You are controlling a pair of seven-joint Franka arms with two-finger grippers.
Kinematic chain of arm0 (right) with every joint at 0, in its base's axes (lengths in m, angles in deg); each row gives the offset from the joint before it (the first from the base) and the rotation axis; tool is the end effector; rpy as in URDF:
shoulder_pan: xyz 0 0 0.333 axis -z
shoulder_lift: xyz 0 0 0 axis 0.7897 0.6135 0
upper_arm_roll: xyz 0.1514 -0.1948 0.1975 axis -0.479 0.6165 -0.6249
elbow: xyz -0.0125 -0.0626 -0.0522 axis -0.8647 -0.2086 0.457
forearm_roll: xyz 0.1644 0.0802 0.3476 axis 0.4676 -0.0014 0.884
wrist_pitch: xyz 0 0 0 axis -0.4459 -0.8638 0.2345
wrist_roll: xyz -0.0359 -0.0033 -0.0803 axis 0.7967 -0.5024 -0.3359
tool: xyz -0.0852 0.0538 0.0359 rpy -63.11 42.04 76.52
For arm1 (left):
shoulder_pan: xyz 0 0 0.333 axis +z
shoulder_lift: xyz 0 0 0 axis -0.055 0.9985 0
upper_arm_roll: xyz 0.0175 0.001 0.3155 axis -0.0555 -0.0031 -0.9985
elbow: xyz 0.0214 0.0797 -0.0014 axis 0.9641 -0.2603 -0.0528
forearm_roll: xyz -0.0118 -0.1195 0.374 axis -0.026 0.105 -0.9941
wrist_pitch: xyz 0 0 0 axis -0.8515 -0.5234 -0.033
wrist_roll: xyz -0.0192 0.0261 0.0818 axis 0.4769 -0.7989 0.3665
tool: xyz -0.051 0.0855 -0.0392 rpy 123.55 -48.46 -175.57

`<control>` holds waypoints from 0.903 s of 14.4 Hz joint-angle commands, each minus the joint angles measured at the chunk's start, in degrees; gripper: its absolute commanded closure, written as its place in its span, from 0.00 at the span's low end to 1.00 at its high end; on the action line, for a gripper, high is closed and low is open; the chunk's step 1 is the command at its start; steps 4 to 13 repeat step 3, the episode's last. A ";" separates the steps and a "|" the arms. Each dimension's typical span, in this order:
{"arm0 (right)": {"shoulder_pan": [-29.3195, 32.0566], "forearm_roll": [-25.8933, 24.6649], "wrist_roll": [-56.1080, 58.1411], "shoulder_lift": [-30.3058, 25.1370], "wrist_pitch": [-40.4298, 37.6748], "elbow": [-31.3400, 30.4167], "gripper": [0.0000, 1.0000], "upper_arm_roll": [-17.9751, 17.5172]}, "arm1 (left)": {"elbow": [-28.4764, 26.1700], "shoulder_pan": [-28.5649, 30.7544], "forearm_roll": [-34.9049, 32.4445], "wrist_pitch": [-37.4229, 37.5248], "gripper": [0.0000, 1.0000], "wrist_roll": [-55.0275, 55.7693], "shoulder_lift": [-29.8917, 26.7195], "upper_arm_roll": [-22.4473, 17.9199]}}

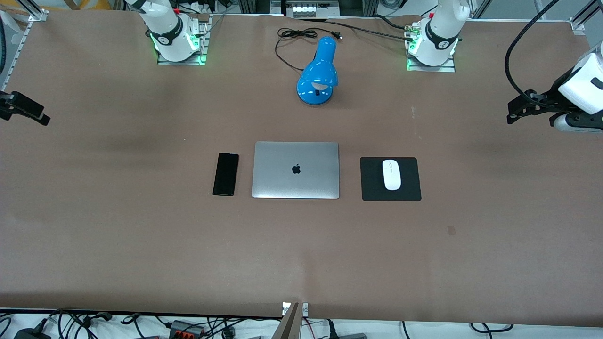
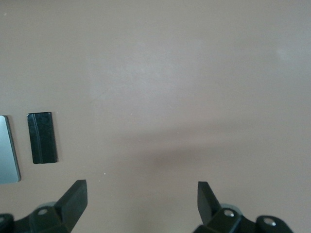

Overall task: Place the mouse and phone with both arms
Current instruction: 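Release the mouse on the pad and raise the left gripper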

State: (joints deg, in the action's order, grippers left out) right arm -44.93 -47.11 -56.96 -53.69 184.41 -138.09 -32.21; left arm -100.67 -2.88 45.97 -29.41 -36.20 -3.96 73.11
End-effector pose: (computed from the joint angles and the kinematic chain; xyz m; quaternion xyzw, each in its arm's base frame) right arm 0.5425 -0.1035 0.5854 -0.9969 0.0765 -0.0185 0.0044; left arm 0.5517 -0.0086 0.6000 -0.9996 0.0254 0.0131 0.0084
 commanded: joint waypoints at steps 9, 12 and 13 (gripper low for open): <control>1.12 0.72 0.67 0.25 -2.27 1.36 0.00 -0.28 | 0.82 0.78 0.87 1.37 0.00 -1.02 -0.37 0.50; 1.12 0.72 0.67 0.25 -2.27 1.36 0.00 -0.28 | 0.82 0.78 0.87 1.37 0.00 -1.02 -0.37 0.50; 1.12 0.72 0.67 0.25 -2.27 1.36 0.00 -0.28 | 0.82 0.78 0.87 1.37 0.00 -1.02 -0.37 0.50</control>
